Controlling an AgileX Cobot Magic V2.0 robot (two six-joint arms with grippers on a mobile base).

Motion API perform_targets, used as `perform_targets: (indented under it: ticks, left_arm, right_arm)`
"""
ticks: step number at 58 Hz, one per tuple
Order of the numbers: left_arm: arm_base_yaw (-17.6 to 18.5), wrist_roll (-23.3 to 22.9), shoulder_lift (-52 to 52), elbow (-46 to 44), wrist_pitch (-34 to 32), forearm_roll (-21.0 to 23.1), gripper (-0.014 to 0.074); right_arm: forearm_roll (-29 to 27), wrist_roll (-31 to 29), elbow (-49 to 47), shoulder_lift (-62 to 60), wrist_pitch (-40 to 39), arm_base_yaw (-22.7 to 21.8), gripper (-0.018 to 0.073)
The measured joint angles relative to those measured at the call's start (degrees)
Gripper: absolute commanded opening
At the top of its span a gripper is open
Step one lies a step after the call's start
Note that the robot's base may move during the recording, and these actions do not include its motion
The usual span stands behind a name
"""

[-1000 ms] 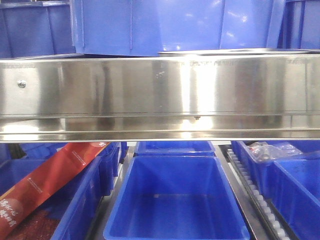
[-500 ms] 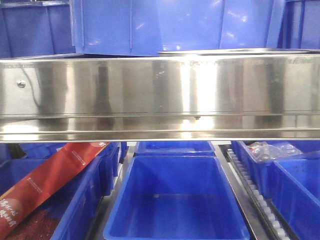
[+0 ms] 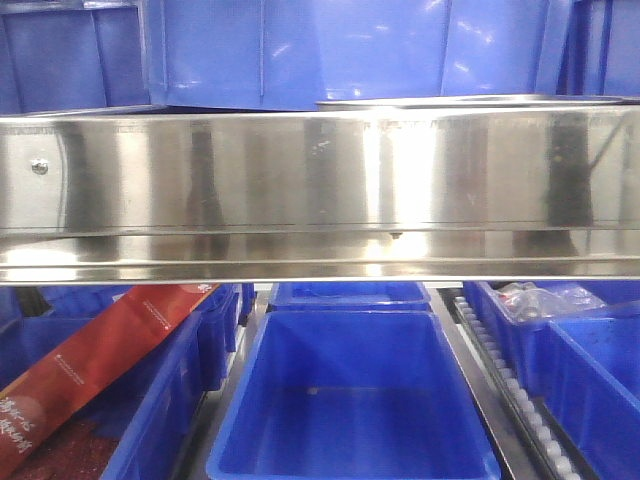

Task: Stack silver trays without gaps
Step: 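Raise both grippers up toward the silver tray on the upper shelf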

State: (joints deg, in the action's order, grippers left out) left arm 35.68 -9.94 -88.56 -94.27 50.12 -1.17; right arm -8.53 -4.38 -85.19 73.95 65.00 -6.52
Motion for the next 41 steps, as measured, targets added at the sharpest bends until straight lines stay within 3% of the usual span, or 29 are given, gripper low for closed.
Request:
perform_targets:
  ticks: [11,25,31,41]
  left_arm:
    - [4.1,-3.5,-9.6,-7.6,0.3,-1.2,-0.0017]
    - [7.3,-4.9,-19.3,-20.0,7.1,-3.2,0.0008]
    - [7.3,-5.0,-22.4,-23.0,9.4,-3.7,0.009]
    - [7.3,-5.5,-26.0,-24.1,12.1,-4.5,0.0314]
  right_arm:
    - [0.0,-0.1,0.0,7.1,-4.1,4.1,-0.0079]
    - [0.2,-0.1,0.0,15.2,-6.4,8.7,-0.0079]
    - [0.2,-0.1,0.0,17.1,-8.3,9.0,-0.0075]
    - [0.5,-0.1,-0.3,19.3,-9.1,9.0,-0.0034]
